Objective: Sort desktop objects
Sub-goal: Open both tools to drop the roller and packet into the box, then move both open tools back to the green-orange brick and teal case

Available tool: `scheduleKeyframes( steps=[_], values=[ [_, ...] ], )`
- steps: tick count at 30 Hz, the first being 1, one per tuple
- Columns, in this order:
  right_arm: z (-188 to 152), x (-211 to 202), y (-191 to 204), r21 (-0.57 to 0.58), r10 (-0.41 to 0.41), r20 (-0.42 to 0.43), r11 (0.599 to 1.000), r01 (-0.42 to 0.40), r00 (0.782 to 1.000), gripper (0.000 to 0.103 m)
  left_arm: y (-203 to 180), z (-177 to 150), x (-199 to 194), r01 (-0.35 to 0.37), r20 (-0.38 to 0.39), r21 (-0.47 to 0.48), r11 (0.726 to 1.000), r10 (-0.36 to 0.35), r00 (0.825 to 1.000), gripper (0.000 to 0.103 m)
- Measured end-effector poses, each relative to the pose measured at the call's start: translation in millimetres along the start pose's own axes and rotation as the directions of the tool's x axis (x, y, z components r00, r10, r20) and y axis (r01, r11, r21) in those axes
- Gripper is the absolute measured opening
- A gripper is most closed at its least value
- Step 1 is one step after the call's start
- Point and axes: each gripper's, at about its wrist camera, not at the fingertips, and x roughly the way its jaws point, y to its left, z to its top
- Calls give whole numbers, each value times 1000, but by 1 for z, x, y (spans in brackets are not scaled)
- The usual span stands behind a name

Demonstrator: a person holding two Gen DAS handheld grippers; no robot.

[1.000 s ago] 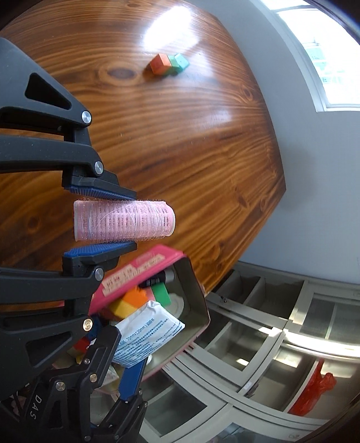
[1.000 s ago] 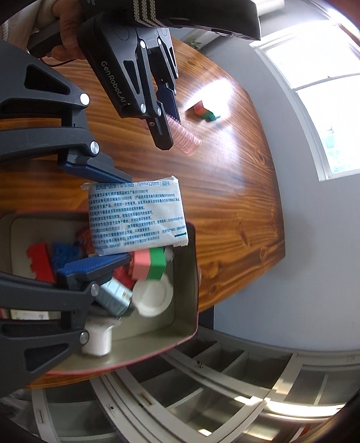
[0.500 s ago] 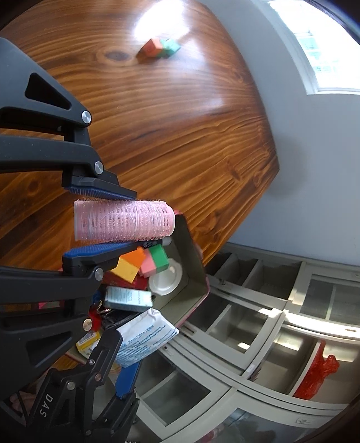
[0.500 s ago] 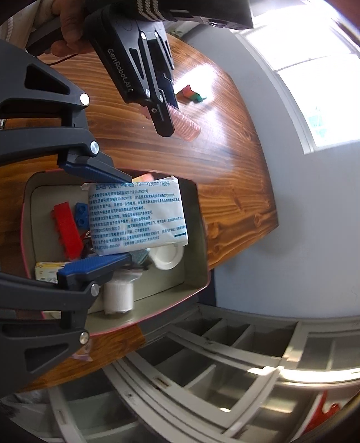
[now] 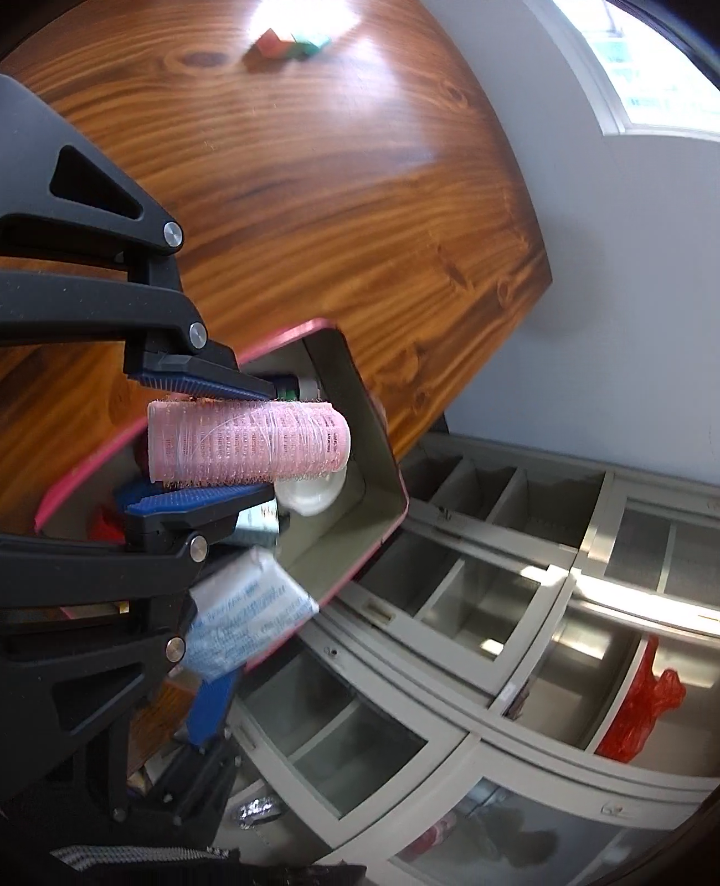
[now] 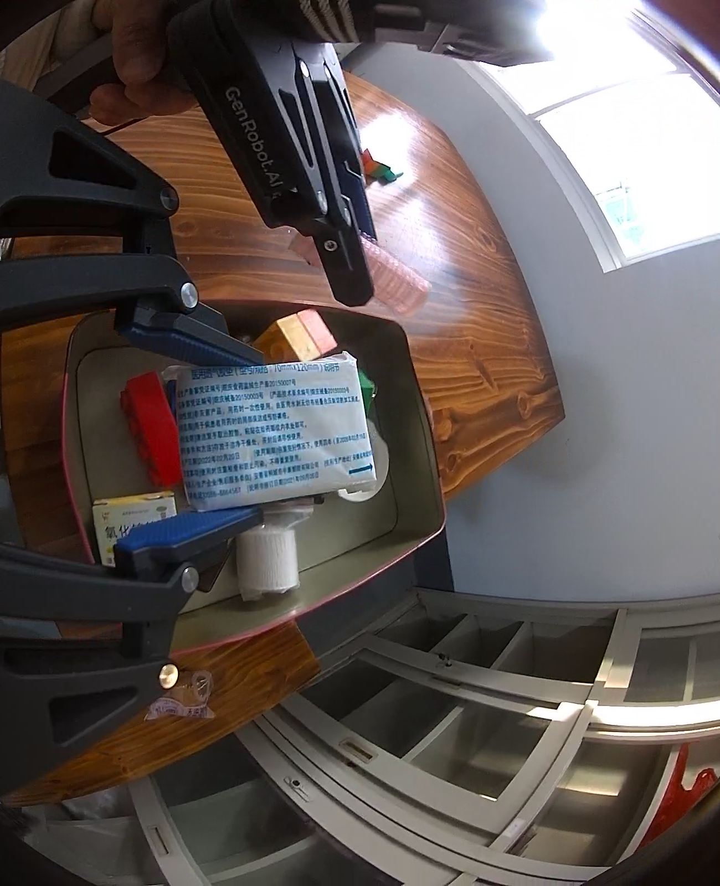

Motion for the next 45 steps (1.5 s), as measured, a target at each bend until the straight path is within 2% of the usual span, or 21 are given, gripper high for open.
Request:
scheduleKeyframes(
  steps=[3,5,6,7,13,21,27,35,45],
  values=[
    [0,0,-4,7,-21,0,1000,21,1000,54,-6,1,5,38,-22,5,999,-38,999,34],
    [0,3,-8,23,-38,-9,999,38,999,58,-10,1,8,60,-47,12,998,-60,997,46],
    [0,3,-10,33,-37,-12,999,38,999,62,-10,1,9,62,-47,13,998,-61,997,61],
    [1,4,-13,44,-35,-12,998,36,999,65,-10,1,8,63,-39,10,998,-62,997,69],
    [5,12,-9,41,-30,-23,999,31,999,67,6,-1,7,26,-30,-44,999,-27,999,69],
    [12,17,16,-9,4,0,1000,-4,1000,68,48,-9,-2,-77,-32,-134,988,73,997,69],
    [18,26,52,-85,45,-4,995,-45,999,68,93,-22,-8,-144,-72,-238,961,130,989,69],
    [22,43,99,-151,102,-23,983,-104,995,69,144,-40,-22,-214,-102,-318,923,191,976,69],
    [21,71,154,-191,168,-92,964,-183,981,69,207,-62,-41,-292,-147,-387,875,254,956,69]
  ],
)
